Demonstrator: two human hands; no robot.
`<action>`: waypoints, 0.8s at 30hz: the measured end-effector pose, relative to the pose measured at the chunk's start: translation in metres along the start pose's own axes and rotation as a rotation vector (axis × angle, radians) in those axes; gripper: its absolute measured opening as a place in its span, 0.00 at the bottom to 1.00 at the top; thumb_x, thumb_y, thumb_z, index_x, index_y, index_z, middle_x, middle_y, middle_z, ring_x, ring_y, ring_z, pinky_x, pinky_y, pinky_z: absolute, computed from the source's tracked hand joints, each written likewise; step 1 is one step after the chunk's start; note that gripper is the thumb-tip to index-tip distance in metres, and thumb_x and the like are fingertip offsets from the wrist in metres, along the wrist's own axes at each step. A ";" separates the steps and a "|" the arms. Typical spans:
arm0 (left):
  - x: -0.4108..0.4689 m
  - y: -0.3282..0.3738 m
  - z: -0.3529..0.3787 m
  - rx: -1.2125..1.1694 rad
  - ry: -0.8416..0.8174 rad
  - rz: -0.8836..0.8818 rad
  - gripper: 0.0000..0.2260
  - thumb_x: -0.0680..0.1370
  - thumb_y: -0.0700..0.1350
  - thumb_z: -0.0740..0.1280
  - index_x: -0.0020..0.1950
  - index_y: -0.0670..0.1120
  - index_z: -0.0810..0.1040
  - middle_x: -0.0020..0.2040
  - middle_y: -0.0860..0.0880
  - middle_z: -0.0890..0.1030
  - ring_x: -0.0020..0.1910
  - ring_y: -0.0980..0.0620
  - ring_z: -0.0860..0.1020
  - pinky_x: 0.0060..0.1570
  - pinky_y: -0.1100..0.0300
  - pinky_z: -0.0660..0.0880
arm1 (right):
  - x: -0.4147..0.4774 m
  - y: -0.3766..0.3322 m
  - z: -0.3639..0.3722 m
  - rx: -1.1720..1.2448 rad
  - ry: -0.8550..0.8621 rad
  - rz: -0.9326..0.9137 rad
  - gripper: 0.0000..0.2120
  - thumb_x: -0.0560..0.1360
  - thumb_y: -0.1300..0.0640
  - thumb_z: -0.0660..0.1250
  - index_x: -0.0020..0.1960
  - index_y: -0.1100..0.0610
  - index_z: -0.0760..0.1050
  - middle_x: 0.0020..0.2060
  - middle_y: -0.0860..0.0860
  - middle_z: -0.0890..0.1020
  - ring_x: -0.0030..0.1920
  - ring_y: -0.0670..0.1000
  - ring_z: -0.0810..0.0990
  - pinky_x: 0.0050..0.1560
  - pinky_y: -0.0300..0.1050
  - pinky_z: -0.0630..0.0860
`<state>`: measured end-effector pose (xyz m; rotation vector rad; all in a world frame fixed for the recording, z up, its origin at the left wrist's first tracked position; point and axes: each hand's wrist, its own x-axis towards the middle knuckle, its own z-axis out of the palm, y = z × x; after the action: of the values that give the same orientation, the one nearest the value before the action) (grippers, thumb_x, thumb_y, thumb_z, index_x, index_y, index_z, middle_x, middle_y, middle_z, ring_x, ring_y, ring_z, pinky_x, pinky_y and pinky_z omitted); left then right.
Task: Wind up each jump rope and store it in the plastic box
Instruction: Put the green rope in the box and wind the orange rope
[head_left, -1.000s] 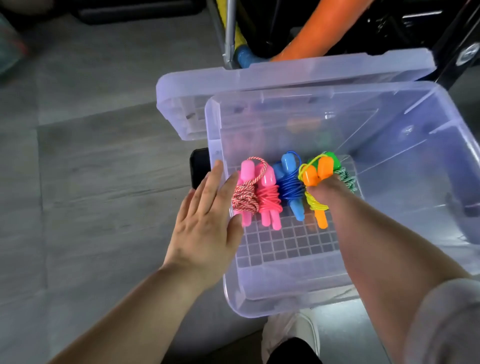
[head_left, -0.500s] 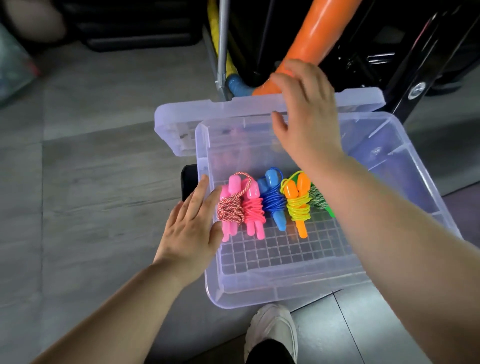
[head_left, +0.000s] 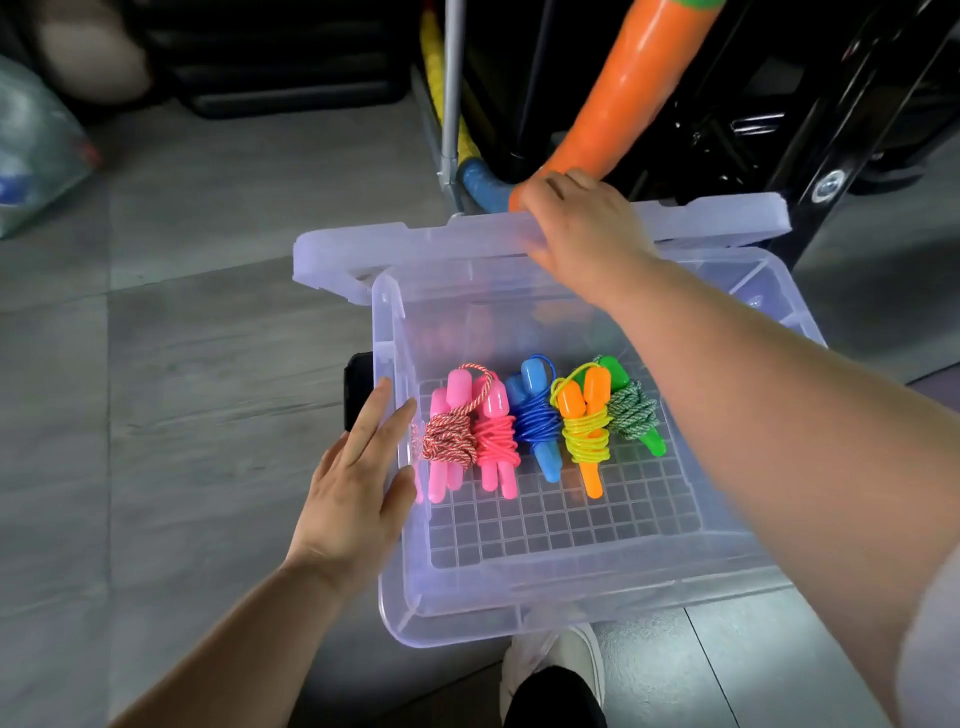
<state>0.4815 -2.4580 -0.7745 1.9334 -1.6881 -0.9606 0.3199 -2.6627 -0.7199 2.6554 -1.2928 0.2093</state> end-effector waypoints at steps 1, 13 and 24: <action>-0.003 -0.002 -0.003 0.011 0.003 0.002 0.28 0.71 0.50 0.49 0.72 0.55 0.56 0.61 0.74 0.39 0.70 0.56 0.58 0.67 0.63 0.54 | -0.002 -0.002 -0.002 -0.015 0.062 -0.030 0.14 0.60 0.61 0.67 0.44 0.65 0.74 0.37 0.61 0.80 0.38 0.61 0.80 0.31 0.46 0.76; -0.038 -0.010 -0.069 -0.402 0.253 -0.349 0.15 0.80 0.39 0.53 0.64 0.45 0.72 0.63 0.51 0.73 0.53 0.55 0.77 0.45 0.65 0.71 | -0.100 -0.047 -0.080 -0.052 0.451 -0.120 0.07 0.69 0.59 0.62 0.47 0.57 0.72 0.33 0.56 0.80 0.40 0.54 0.69 0.38 0.44 0.61; -0.058 0.028 -0.086 -0.389 0.152 -0.485 0.05 0.74 0.43 0.67 0.48 0.49 0.74 0.42 0.47 0.75 0.42 0.47 0.73 0.35 0.59 0.66 | -0.204 -0.106 -0.056 0.073 0.017 -0.138 0.22 0.57 0.40 0.64 0.45 0.52 0.67 0.34 0.50 0.80 0.40 0.50 0.66 0.41 0.43 0.63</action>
<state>0.5214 -2.4185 -0.6828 2.1066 -0.8767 -1.1703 0.2762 -2.4303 -0.7180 2.7838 -1.1122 0.2628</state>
